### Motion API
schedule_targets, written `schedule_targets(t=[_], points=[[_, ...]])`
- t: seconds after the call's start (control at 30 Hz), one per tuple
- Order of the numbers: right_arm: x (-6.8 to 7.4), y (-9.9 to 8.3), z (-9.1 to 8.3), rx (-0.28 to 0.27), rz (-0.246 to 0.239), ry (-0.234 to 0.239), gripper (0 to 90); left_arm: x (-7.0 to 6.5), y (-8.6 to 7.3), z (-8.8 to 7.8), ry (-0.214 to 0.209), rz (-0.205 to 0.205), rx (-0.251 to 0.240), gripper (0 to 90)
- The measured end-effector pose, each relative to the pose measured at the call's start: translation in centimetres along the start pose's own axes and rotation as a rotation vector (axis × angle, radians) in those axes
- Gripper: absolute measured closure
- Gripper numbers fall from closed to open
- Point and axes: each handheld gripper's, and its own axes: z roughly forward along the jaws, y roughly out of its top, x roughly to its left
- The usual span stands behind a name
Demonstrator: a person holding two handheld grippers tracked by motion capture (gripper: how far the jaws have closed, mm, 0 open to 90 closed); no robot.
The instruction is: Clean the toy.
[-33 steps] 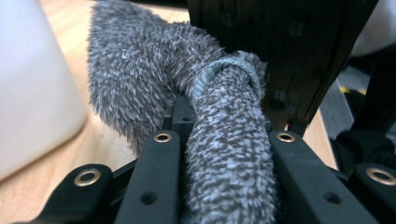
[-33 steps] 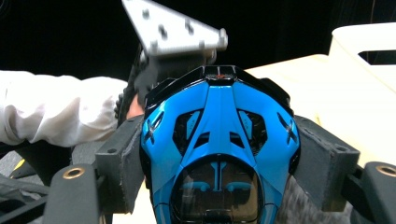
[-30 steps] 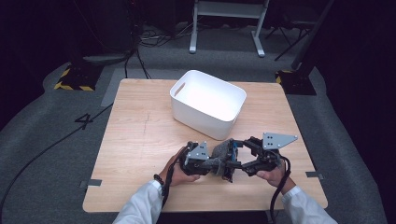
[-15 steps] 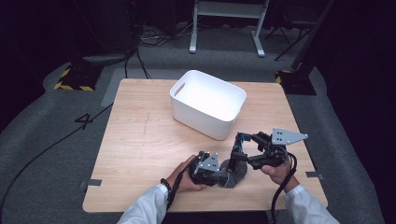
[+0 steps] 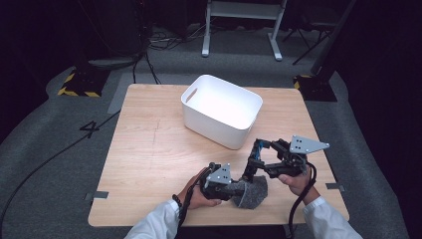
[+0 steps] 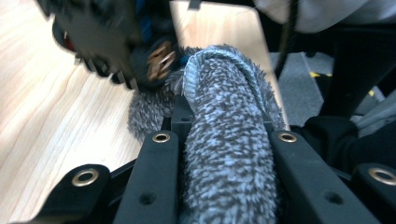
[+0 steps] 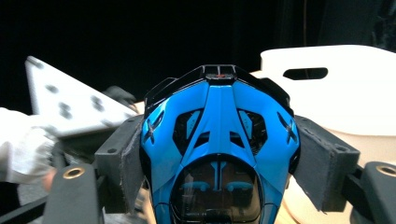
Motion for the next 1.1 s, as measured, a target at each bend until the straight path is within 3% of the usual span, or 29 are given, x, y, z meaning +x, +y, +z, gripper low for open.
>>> schedule_targets(t=[0.27, 0.37, 0.43, 0.57, 0.83, 1.0, 1.1], points=[[0.0, -0.5, 0.6, 0.034, 0.001, -0.024, 26.6, -0.2, 1.6, -3.3, 0.028, -0.015, -0.171, 73.5], [0.3, -0.9, 1.6, 0.074, -0.013, -0.044, 26.7, -0.8, 2.5, -3.7, 0.035, 0.006, -0.194, 73.5], [0.4, -1.1, 2.1, 0.087, -0.006, -0.042, 26.6, -1.1, 2.7, -3.3, 0.063, 0.015, -0.165, 73.6], [0.6, -1.1, 2.3, 0.082, 0.007, -0.043, 26.7, -0.7, 2.2, -2.4, 0.131, -0.014, -0.112, 74.0], [0.2, -1.1, 1.6, 0.067, 0.016, -0.072, 26.7, 0.0, 1.0, -0.9, 0.142, -0.042, 0.008, 74.2], [0.1, -1.1, 1.4, 0.056, 0.014, -0.075, 26.7, -0.2, 0.4, 0.7, 0.147, -0.011, 0.111, 74.2], [0.2, -0.9, 1.1, 0.044, 0.010, -0.076, 26.6, 0.1, -0.1, 0.8, 0.159, -0.011, 0.141, 74.2]])
